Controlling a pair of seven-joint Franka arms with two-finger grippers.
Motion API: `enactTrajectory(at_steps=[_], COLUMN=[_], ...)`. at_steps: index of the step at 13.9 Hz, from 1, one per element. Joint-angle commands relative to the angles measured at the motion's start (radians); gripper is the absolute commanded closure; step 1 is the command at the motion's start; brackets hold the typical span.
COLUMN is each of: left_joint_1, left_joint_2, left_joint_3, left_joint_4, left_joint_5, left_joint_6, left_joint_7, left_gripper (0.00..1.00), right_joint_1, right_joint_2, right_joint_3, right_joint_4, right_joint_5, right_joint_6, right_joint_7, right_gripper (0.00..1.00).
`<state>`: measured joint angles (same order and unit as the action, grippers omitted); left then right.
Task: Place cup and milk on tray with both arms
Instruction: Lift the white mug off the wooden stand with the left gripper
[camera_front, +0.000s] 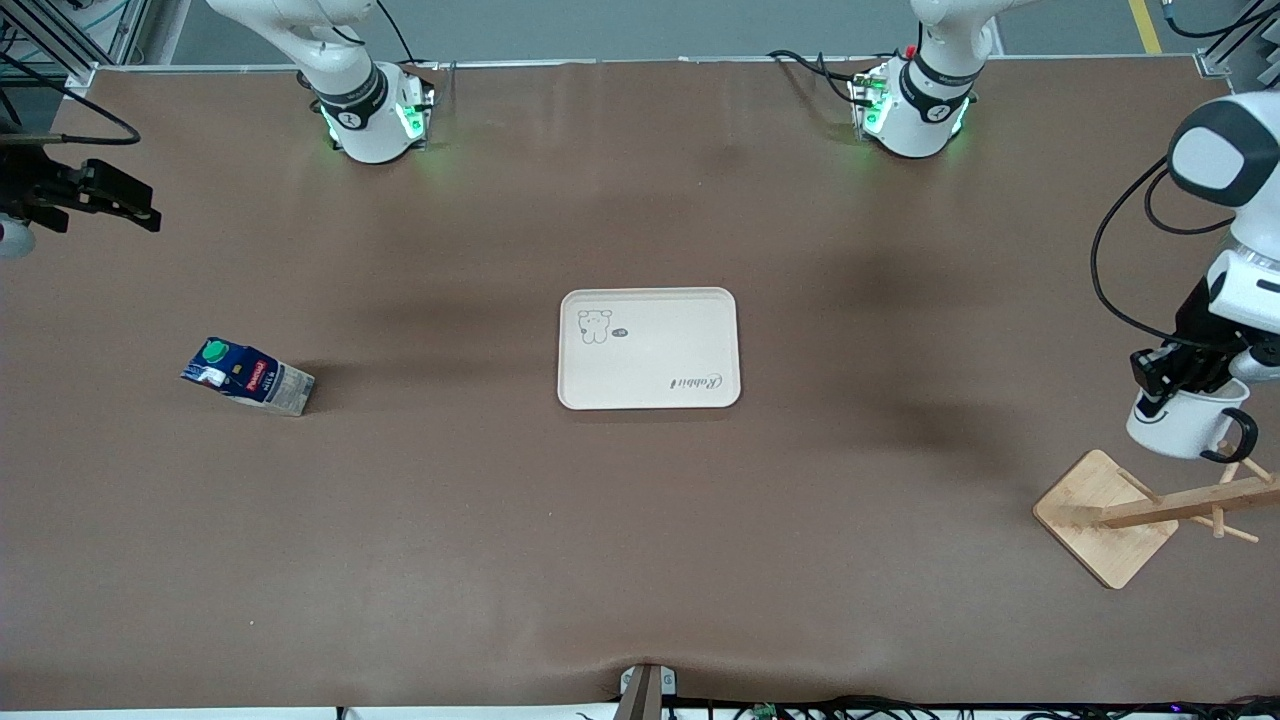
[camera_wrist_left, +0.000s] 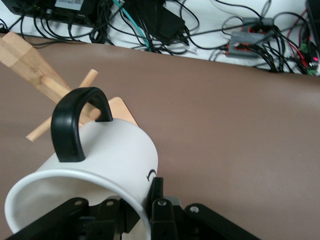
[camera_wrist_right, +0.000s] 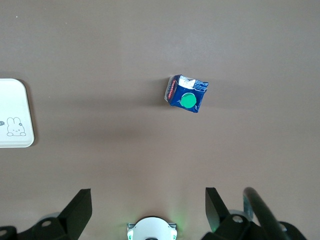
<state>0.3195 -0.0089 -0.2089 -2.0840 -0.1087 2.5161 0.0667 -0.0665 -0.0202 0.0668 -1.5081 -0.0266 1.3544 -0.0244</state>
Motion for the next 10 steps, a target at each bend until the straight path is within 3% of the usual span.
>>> enactTrajectory(at_steps=[1,5,10], left_joint_1=[0.007,0.006,0.003], left_joint_2=[-0.031,-0.026,0.007], left_joint_3=[-0.041,-0.116,-0.265], left_joint_4=[0.048,0.105,0.133], left_joint_5=[-0.008,-0.016,-0.017], left_joint_6=[-0.132,-0.285,-0.399], left_joint_7=[-0.019,-0.123,-0.327], left_gripper=[1.00,1.00,1.00], right_joint_1=[0.001,-0.001,-0.010], right_joint_2=[0.011,0.013,0.025], right_joint_3=[0.004,0.002,-0.002], right_joint_4=[0.026,0.025,0.025], right_joint_5=[0.005,0.004,0.002], right_joint_6=[-0.012,-0.012,-0.008], right_joint_7=[-0.006,-0.008,-0.006], right_gripper=[0.00,0.00,0.00])
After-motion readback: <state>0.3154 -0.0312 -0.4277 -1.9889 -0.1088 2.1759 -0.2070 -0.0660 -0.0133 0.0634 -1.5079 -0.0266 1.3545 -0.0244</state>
